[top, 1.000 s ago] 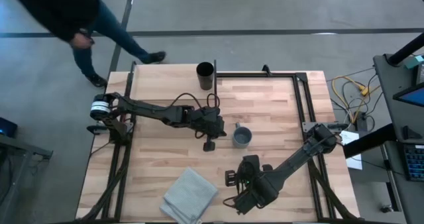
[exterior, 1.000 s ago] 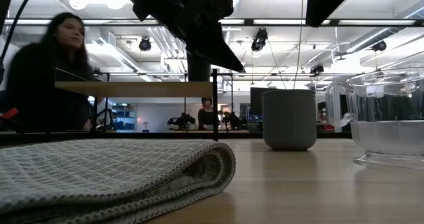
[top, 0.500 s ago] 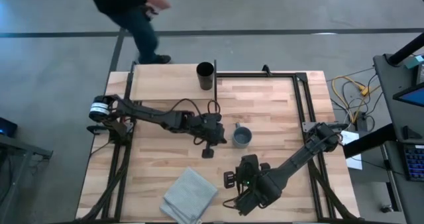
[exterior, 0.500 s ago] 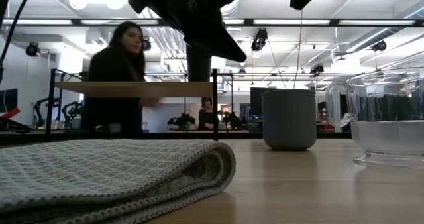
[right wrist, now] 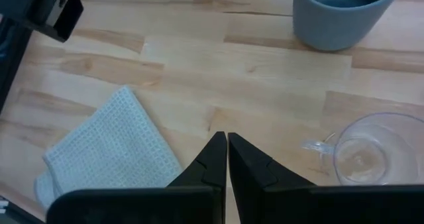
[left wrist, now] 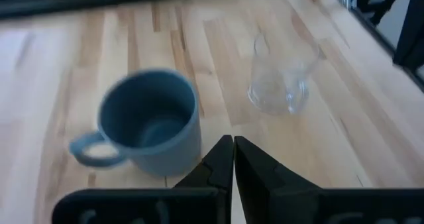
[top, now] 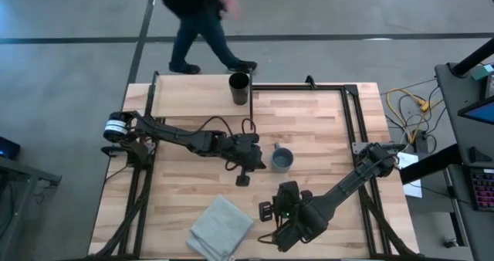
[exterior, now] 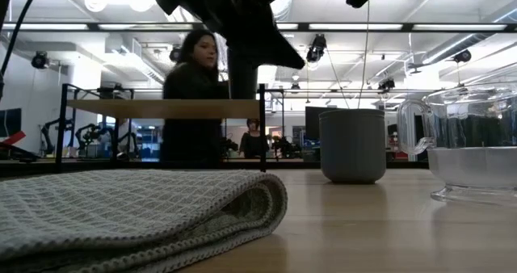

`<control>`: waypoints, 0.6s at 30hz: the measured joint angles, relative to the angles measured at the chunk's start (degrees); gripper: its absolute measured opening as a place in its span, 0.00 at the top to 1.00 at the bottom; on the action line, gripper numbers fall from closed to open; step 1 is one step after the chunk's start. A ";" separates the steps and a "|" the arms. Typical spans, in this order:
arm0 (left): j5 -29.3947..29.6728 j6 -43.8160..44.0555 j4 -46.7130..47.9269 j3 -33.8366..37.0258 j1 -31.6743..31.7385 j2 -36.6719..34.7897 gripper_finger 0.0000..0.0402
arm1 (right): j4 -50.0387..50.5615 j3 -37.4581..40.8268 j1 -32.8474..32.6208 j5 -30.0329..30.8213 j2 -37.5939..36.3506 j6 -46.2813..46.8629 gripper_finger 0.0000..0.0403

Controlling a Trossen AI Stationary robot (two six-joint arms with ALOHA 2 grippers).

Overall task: Stack small to large cups/mugs on shelf
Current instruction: Put the blue mug on the shelf

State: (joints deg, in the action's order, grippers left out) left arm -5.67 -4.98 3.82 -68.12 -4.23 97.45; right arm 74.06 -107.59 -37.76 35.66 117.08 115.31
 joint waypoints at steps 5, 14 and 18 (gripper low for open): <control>0.06 -0.27 -5.84 -0.31 0.13 0.00 1.00 | -0.54 0.00 0.02 -0.02 0.02 -2.41 0.98; 6.72 0.08 -7.97 0.38 0.64 0.83 1.00 | -3.10 0.00 0.31 -0.02 0.07 -4.46 0.98; 7.93 0.13 -6.57 1.42 1.02 0.79 1.00 | -2.16 0.00 0.31 -0.02 0.07 -2.08 0.98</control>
State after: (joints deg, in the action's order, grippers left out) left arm 2.26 -4.86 -2.75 -66.69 -3.21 98.24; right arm 71.91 -107.59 -37.45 35.64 117.14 113.23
